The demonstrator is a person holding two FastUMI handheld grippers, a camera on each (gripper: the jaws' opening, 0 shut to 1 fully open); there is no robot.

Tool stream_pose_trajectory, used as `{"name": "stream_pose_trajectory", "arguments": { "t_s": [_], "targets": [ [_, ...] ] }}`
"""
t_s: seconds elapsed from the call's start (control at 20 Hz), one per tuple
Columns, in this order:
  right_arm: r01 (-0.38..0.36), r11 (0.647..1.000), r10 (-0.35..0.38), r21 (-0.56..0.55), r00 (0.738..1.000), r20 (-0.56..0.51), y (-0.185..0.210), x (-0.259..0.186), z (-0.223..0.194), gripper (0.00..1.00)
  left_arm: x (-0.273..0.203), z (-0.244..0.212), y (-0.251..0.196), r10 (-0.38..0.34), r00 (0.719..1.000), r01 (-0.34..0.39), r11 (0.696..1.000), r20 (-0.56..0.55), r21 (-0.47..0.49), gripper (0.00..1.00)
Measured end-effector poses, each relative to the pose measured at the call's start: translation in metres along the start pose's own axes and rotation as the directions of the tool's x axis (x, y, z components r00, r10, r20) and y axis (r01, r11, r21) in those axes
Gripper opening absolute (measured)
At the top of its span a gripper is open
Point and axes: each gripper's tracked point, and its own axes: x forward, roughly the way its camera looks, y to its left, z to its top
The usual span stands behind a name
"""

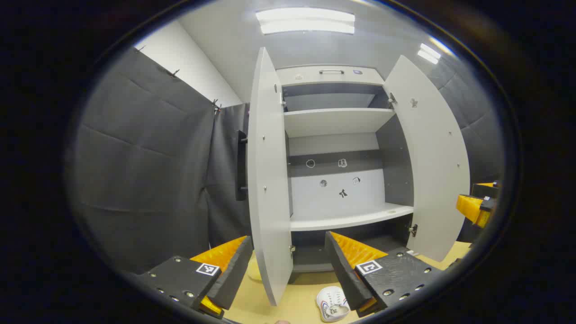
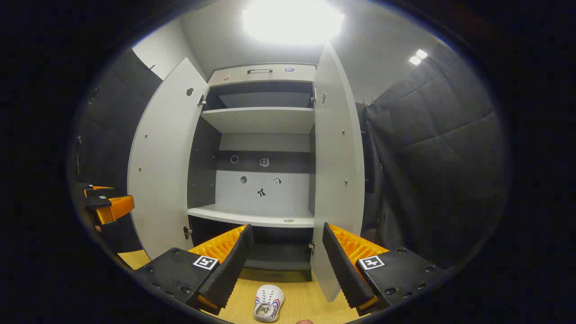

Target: Grab one shoe with the right hand and put it into the shoe cabinet, grab the other shoe with the left hand and put it into the shoe cabinet; then close the right door with the right hand and the left door with the left hand.

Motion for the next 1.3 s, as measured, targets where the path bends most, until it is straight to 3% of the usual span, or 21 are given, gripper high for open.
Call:
{"name": "stream_pose_trajectory", "arguments": {
  "t_s": [0.9, 1.3],
  "targets": [
    [0.008, 1.0, -0.007, 0.017, 0.999, -0.046, -0.003, 0.009, -0.008, 0.98, 0.001, 0.001, -0.002, 0.012, 1.0, -0.012, 1.0, 0.006, 0.011, 0.94],
    [-0.053, 0.999, 0.051, -0.013, 0.991, -0.125, 0.02, 0.04, -0.039, 0.98, -0.008, 0.003, 0.014, 0.06, 0.998, -0.06, 0.998, 0.008, 0.026, 0.94]
  ]
}}
